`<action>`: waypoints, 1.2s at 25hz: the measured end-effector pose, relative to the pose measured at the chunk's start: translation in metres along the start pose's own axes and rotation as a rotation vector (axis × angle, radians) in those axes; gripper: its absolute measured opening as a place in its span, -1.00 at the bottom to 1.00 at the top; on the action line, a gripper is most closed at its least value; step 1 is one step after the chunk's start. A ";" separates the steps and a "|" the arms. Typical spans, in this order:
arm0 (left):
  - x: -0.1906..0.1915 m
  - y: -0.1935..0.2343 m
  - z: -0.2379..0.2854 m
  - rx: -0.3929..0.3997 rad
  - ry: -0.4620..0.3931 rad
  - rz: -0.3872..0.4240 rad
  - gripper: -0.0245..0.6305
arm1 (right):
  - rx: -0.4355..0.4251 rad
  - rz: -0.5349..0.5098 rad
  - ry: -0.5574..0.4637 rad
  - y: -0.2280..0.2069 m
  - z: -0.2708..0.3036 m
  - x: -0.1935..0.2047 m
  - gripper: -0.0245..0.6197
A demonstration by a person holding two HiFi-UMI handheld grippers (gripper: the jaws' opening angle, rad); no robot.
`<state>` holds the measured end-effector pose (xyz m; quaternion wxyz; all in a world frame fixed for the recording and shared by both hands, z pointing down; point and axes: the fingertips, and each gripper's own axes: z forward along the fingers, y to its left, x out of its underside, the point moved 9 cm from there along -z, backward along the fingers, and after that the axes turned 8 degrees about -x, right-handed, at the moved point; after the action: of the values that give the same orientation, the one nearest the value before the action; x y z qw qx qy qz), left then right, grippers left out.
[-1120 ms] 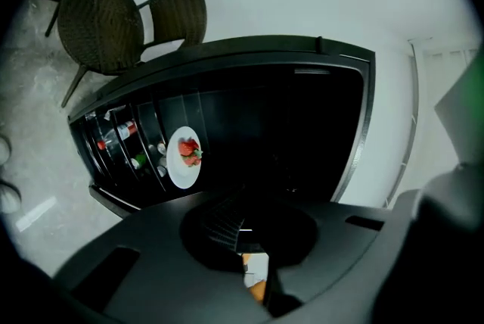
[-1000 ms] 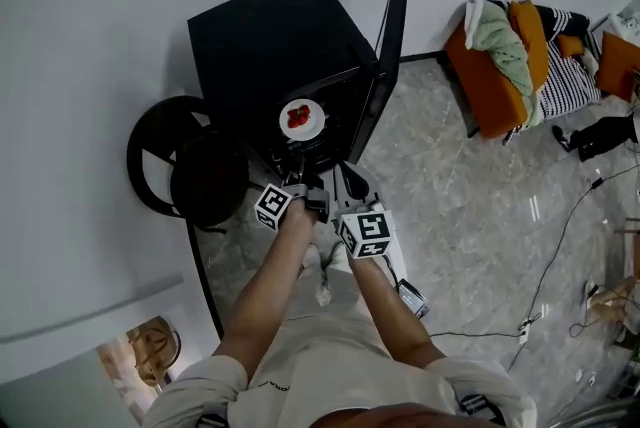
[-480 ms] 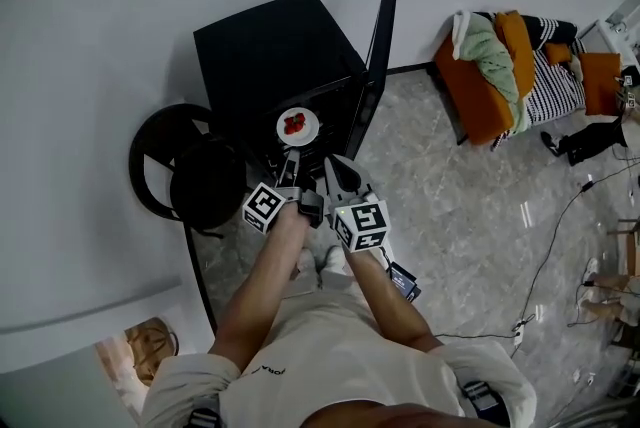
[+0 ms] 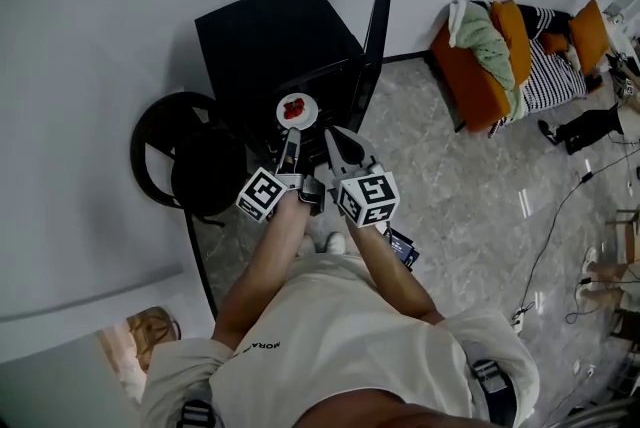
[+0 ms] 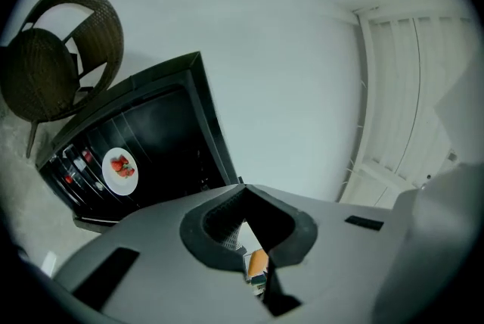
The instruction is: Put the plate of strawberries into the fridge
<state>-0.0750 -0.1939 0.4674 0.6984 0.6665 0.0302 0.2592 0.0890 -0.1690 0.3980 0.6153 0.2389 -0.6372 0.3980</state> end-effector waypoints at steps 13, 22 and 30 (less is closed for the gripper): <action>-0.009 -0.041 -0.010 0.047 -0.016 0.162 -0.93 | 0.001 -0.021 -0.031 -0.001 -0.002 -0.021 -0.88; -0.011 -0.055 -0.009 0.043 -0.023 0.388 -0.93 | 0.013 -0.043 -0.051 -0.003 -0.003 -0.026 -0.88; -0.012 -0.083 -0.012 0.054 -0.066 0.755 -0.93 | 0.012 -0.058 -0.051 -0.002 -0.003 -0.026 -0.88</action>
<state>-0.0635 -0.1858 0.3840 0.5365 0.6566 -0.2334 0.4759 0.0955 -0.1730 0.3728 0.6084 0.2712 -0.6431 0.3778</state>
